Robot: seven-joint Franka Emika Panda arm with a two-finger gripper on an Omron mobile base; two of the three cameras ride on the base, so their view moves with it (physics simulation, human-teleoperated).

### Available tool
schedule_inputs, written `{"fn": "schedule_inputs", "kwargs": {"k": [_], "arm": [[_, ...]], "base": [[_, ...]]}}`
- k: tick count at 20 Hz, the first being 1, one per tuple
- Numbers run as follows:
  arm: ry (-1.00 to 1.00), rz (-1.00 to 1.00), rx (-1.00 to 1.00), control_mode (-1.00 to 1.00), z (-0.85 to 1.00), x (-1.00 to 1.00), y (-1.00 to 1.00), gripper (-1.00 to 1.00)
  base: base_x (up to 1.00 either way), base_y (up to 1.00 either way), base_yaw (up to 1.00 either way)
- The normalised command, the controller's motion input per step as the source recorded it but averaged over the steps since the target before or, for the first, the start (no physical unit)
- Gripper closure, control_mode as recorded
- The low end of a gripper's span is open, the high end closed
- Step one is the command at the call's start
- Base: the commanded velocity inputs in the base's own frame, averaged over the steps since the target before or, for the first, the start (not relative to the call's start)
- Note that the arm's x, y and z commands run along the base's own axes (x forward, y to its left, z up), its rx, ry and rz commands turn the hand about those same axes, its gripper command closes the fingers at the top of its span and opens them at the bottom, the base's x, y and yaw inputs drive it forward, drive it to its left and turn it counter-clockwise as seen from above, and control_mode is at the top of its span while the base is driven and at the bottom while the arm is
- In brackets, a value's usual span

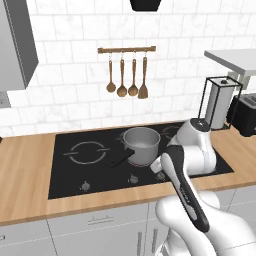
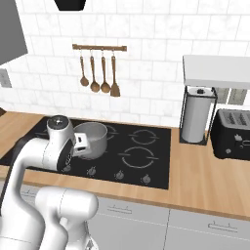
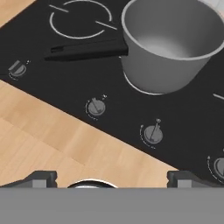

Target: Turn off the front center burner of the stove.

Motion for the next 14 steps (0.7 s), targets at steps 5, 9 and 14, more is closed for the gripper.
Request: {"fn": "schedule_inputs", "kwargs": {"k": [5,9,14], "arm": [[0.0,0.07,0.0,-1.0,-0.19,0.0,0.14,-1.0],[0.0,0.02,0.0,-1.0,-0.22,0.0,0.13,-1.0],[0.0,0.0,0.0,-1.0,-0.23,0.0,0.12,-1.0]], "base": [[0.0,0.0,0.0],[0.0,0.0,0.0],[0.0,0.0,0.0]]}}
